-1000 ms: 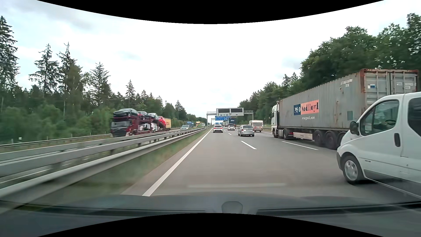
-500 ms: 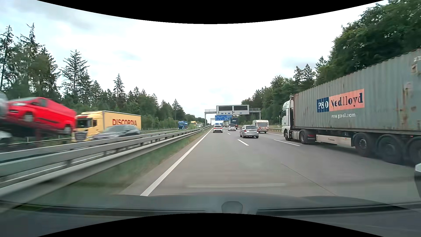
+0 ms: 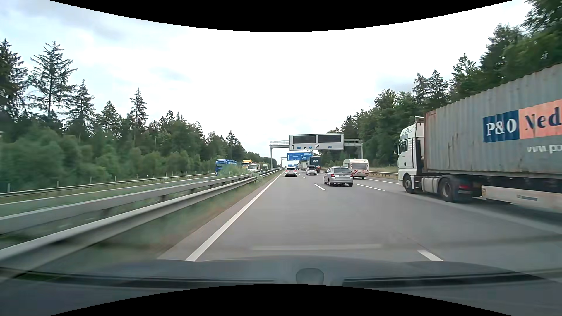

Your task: Follow the waypoints while adhering to traffic rules and regulations

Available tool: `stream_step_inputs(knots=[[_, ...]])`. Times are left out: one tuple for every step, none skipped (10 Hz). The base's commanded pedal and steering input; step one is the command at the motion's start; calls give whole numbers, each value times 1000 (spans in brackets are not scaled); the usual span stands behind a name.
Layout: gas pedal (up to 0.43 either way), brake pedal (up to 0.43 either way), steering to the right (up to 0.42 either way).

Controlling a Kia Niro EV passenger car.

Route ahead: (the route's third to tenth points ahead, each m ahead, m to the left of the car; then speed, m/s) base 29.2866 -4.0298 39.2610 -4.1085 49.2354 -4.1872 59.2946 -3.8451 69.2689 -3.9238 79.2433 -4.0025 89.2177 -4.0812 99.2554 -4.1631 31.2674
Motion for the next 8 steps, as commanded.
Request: stream_step_inputs(knots=[[157, 0, -3], [157, 0, -3], [157, 0, -3], [157, 0, -3], [157, 0, -3], [157, 0, -3], [157, 0, -3], [157, 0, -3]])
